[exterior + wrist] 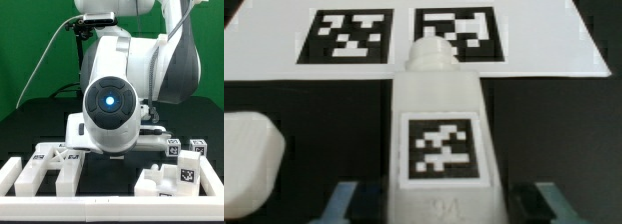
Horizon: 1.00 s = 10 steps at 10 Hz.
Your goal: Assemble chair
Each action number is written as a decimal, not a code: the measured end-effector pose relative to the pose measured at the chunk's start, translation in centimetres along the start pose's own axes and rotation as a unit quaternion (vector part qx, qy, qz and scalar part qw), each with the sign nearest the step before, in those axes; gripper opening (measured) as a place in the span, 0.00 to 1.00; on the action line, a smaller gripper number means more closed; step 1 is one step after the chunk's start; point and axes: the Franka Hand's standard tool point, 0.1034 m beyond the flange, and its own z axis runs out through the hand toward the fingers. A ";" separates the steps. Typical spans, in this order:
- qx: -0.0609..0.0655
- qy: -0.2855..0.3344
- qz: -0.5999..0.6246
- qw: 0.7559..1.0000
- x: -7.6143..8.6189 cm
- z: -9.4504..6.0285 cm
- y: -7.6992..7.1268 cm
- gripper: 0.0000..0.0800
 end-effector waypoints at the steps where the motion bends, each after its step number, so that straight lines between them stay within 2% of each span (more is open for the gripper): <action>1: 0.000 0.000 0.000 1.000 0.0 0.0 0.0 0.36; 2: 0.002 -0.008 -0.001 1.000 -0.5 -0.5 -0.3 0.36; 3: 0.009 -0.011 -0.009 1.000 -1.6 -3.3 -1.2 0.36; 4: 0.020 0.007 -0.014 1.000 -1.9 -5.9 -1.8 0.36; 5: 0.027 0.018 -0.012 0.999 -2.8 -7.5 -2.1 0.36; 6: 0.028 0.019 -0.014 0.999 -3.8 -8.8 -1.8 0.36; 7: 0.025 0.022 -0.012 0.999 -3.9 -8.9 -1.1 0.36; 8: 0.021 0.109 -0.013 0.994 -2.0 -9.9 -1.3 0.36; 9: 0.021 0.164 -0.014 0.986 -2.4 -10.1 -1.5 0.36; 10: 0.028 0.206 -0.012 0.978 -2.4 -10.5 -1.8 0.36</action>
Offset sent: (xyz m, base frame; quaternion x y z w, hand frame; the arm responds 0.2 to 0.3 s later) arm 0.0567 0.0402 0.0757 0.0985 -0.0077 -0.0269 0.9947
